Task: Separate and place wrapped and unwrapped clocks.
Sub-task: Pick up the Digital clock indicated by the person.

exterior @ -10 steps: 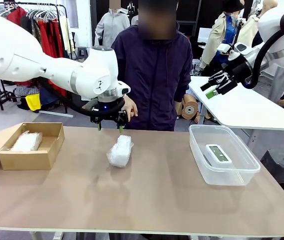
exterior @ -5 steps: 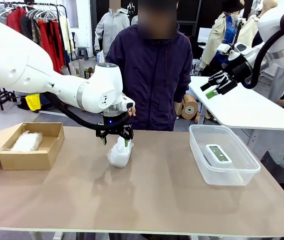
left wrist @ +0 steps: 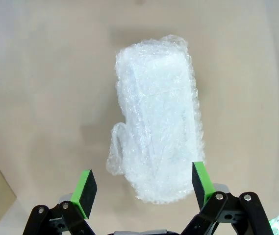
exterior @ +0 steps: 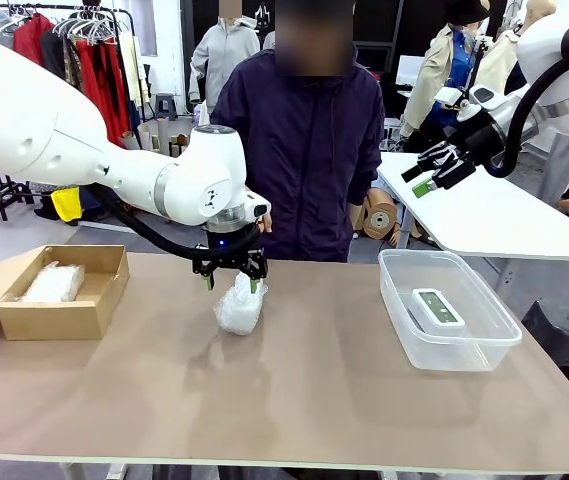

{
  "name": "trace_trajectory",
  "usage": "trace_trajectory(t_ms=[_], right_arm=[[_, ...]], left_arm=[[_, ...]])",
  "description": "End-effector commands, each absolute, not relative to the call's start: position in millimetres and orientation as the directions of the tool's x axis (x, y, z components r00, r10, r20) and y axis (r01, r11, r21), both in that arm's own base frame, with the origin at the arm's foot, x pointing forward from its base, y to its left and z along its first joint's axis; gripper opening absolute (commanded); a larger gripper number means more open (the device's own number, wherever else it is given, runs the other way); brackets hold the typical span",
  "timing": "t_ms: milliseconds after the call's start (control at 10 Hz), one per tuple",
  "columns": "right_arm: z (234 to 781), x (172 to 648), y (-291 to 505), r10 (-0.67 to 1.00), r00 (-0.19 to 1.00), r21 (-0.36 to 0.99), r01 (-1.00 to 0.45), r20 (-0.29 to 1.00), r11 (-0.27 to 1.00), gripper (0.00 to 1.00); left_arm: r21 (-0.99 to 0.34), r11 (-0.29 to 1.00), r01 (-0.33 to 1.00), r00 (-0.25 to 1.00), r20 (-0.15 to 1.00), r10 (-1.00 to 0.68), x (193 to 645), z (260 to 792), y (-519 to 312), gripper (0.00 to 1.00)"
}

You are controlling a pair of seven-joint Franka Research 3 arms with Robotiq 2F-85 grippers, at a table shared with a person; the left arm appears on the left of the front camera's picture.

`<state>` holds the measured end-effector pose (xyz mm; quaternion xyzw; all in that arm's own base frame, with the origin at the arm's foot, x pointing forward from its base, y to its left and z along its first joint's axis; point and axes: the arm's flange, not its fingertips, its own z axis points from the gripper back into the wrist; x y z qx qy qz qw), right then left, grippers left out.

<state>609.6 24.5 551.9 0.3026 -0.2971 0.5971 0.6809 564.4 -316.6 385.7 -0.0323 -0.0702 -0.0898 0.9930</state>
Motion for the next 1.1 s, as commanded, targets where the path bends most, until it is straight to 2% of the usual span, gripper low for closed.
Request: trace_trajectory(t_ms=[0, 300, 800, 1000], right_arm=[[553.6, 607.2, 25.4, 0.635, 0.105, 0.053, -0.994, 0.765, 0.1, 1.0], [553.6, 607.2, 25.4, 0.635, 0.105, 0.053, -0.994, 0.765, 0.1, 1.0], [553.6, 607.2, 25.4, 0.635, 0.105, 0.053, -0.994, 0.765, 0.1, 1.0], [553.6, 607.2, 25.4, 0.635, 0.105, 0.053, -0.994, 0.765, 0.1, 1.0]], left_arm=[[-0.051, 0.989, 0.136, 0.978, 0.167, -0.126, 567.0, 389.1, -323.5, 1.0], [-0.035, 0.99, 0.135, 0.975, 0.184, -0.126, 573.3, 394.4, -348.8, 1.0], [0.052, 0.993, 0.106, 0.979, 0.17, -0.114, 576.9, 372.5, -357.1, 1.0], [0.046, 0.993, 0.11, 0.981, 0.156, -0.116, 577.0, 362.2, -357.9, 1.0]])
